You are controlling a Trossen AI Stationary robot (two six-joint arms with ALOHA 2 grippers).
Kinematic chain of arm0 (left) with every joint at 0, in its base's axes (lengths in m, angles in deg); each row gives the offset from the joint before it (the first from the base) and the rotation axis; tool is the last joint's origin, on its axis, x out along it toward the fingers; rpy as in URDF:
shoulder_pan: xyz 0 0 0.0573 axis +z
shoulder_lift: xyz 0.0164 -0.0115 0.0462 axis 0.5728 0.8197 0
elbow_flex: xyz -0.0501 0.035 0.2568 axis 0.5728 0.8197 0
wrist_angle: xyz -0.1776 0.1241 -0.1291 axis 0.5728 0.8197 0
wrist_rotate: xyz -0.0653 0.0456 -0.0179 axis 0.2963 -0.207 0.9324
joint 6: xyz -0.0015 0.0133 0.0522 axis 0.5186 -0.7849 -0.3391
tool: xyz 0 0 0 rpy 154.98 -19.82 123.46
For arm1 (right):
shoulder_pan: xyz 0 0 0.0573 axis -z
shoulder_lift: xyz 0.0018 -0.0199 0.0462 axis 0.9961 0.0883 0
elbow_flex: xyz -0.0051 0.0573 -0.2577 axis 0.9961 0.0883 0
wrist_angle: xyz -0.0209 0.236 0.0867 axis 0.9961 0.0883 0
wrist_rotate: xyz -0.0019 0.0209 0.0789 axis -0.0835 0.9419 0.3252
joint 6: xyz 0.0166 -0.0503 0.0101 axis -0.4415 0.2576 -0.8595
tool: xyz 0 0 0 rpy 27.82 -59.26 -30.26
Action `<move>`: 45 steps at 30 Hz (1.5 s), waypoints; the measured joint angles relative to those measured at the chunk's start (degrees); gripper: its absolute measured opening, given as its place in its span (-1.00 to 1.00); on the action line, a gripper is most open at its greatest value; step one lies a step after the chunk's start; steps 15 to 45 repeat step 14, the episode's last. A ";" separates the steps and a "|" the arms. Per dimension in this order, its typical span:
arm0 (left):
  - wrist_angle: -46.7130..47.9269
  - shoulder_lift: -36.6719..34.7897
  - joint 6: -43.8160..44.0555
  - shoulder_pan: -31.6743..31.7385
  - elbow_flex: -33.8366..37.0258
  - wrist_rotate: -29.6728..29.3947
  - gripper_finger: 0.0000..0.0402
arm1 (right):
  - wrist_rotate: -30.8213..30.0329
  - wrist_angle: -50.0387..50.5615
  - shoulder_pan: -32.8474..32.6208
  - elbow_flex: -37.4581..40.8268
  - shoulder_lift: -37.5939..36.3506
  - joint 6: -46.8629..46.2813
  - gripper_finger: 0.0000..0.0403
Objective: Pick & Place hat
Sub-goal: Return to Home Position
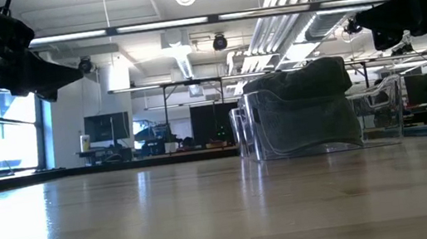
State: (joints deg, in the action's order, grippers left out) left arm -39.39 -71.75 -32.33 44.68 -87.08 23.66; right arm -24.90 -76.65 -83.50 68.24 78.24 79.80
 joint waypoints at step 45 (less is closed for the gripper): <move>0.00 0.00 0.00 0.00 0.00 0.00 -0.99 | 0.00 -0.02 -0.02 0.00 0.02 0.00 -0.98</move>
